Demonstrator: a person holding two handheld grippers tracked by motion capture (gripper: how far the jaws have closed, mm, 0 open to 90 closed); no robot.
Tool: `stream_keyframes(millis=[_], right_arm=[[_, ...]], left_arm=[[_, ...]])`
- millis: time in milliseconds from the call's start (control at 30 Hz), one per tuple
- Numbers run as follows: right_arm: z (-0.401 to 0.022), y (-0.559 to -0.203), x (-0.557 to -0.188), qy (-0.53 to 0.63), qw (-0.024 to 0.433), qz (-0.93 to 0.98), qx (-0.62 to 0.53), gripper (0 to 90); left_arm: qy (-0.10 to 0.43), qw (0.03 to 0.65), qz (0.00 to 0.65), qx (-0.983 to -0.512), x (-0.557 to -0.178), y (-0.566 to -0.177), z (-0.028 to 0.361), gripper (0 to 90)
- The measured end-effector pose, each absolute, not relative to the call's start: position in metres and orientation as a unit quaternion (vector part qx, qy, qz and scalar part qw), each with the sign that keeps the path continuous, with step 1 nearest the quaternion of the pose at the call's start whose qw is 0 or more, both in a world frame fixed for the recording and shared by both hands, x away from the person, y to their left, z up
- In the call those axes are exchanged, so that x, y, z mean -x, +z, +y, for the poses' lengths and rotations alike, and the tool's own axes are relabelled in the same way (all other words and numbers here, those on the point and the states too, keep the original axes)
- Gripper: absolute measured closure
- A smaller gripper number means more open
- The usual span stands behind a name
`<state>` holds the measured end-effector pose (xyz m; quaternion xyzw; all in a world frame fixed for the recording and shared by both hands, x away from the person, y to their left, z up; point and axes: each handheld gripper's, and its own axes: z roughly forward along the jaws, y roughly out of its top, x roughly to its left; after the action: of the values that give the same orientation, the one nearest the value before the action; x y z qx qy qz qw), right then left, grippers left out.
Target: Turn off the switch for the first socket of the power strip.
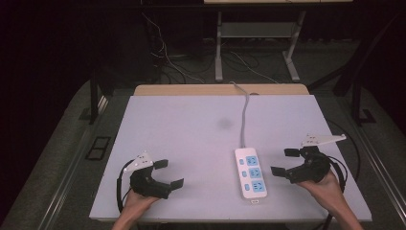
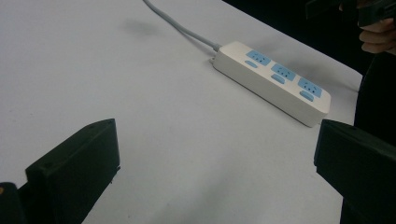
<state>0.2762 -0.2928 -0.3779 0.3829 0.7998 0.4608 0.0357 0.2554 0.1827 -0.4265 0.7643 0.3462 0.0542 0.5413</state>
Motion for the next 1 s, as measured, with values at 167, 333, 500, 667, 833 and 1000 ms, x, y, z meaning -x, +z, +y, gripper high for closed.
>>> stream_keyframes(millis=[167, 333, 500, 667, 833, 1000], right_arm=[[-0.286, -0.375, -0.281, 0.454, 0.034, 0.807, -0.376, 0.4], [-0.278, -0.372, -0.288, 0.449, 0.031, 0.814, -0.367, 0.4], [-0.271, -0.37, -0.294, 0.44, 0.029, 0.822, -0.361, 0.4], [-0.265, -0.366, -0.299, 0.436, 0.027, 0.826, -0.356, 0.4], [-0.259, -0.362, -0.303, 0.431, 0.027, 0.832, -0.349, 0.4], [-0.253, -0.36, -0.307, 0.428, 0.025, 0.835, -0.346, 0.4]], left_arm=[[0.054, 0.541, 0.345, -0.765, -0.256, -0.427, 0.183, 0.0], [0.053, 0.54, 0.345, -0.766, -0.256, -0.427, 0.183, 0.0], [0.054, 0.539, 0.345, -0.766, -0.256, -0.427, 0.183, 0.0], [0.054, 0.54, 0.345, -0.766, -0.256, -0.427, 0.183, 0.0], [0.054, 0.54, 0.345, -0.766, -0.256, -0.427, 0.183, 0.0], [0.054, 0.54, 0.345, -0.766, -0.256, -0.427, 0.183, 0.0]])
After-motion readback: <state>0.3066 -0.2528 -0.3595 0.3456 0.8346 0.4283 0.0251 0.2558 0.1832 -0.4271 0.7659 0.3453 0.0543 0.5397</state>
